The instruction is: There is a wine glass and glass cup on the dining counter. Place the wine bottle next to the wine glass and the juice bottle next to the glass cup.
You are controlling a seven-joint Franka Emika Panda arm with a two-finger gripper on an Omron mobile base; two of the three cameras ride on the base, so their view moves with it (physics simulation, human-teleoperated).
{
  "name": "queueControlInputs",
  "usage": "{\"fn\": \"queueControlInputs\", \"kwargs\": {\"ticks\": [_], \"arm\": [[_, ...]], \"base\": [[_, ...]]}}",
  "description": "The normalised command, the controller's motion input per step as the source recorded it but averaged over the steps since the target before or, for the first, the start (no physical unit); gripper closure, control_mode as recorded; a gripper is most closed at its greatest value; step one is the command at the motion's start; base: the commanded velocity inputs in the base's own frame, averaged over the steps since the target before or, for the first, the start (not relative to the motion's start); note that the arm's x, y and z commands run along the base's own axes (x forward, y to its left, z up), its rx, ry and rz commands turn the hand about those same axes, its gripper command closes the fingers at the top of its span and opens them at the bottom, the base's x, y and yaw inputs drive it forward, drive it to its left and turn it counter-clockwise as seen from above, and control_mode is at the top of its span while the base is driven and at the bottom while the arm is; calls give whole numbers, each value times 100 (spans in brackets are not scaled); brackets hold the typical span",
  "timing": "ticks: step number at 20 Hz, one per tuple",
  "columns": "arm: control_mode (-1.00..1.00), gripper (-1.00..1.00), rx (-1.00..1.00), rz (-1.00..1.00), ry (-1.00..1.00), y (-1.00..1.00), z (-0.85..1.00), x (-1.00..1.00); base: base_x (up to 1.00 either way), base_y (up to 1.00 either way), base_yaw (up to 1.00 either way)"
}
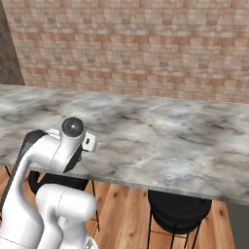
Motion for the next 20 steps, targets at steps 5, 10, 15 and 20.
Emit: {"fn": "queueControlInputs", "kwargs": {"ticks": [5,10,15,20], "arm": [[-100,-100,-14,-20,4,-4,-5,-42],[-100,-100,-18,-23,1,-14,0,-18],[-100,-100,-17,-16,0,-12,0,-23],[-100,-100,-15,-11,0,0,-7,-23]], "base": [[0,0,0],[0,0,0],[0,0,0],[0,0,0]]}}
